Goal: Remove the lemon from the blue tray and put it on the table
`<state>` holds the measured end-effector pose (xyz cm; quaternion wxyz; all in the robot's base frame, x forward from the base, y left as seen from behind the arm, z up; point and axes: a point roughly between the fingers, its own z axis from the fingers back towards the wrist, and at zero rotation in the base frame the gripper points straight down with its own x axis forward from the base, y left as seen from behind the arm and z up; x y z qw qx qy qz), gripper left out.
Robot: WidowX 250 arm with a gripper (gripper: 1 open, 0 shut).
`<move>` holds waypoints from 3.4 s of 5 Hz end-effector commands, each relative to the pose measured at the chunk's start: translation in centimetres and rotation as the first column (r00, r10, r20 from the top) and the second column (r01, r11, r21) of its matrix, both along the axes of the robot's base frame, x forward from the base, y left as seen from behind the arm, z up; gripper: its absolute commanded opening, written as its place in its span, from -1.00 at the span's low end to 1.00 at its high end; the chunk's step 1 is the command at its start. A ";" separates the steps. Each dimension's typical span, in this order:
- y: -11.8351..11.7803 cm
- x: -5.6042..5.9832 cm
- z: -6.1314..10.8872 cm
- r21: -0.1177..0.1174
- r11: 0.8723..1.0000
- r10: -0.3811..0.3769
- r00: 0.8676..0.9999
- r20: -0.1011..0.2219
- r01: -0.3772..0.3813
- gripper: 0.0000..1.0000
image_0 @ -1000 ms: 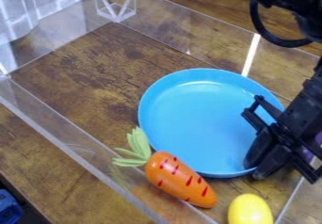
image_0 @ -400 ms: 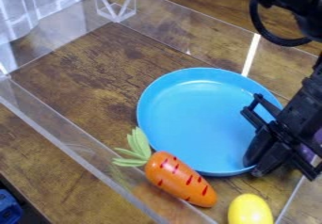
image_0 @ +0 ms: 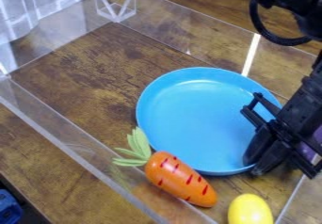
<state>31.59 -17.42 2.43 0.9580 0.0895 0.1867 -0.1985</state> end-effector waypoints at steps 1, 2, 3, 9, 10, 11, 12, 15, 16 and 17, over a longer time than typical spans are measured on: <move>0.1 0.1 1.6 -0.026 0.999 0.019 1.000 0.011 -0.018 -1.00; -0.1 -0.5 1.9 -0.025 0.999 0.025 1.000 -0.007 -0.025 -1.00; -0.3 -0.9 2.0 -0.023 0.999 0.031 0.999 -0.025 -0.032 -1.00; -1.1 -2.8 1.5 -0.033 0.999 0.009 0.995 -0.101 -0.013 -1.00; -1.2 -3.0 1.5 -0.037 0.999 0.003 0.994 -0.107 -0.007 -1.00; -1.2 -3.2 1.6 -0.041 0.999 -0.003 0.994 -0.112 -0.002 -1.00; -1.3 -3.4 1.7 -0.045 0.999 -0.010 0.993 -0.117 0.005 -1.00; -1.4 -3.9 2.0 -0.049 0.998 -0.041 0.990 -0.131 0.035 -1.00; -1.4 -4.0 2.0 -0.048 0.998 -0.053 0.989 -0.135 0.047 -1.00; -1.5 -4.2 2.0 -0.047 0.997 -0.065 0.988 -0.139 0.059 -1.00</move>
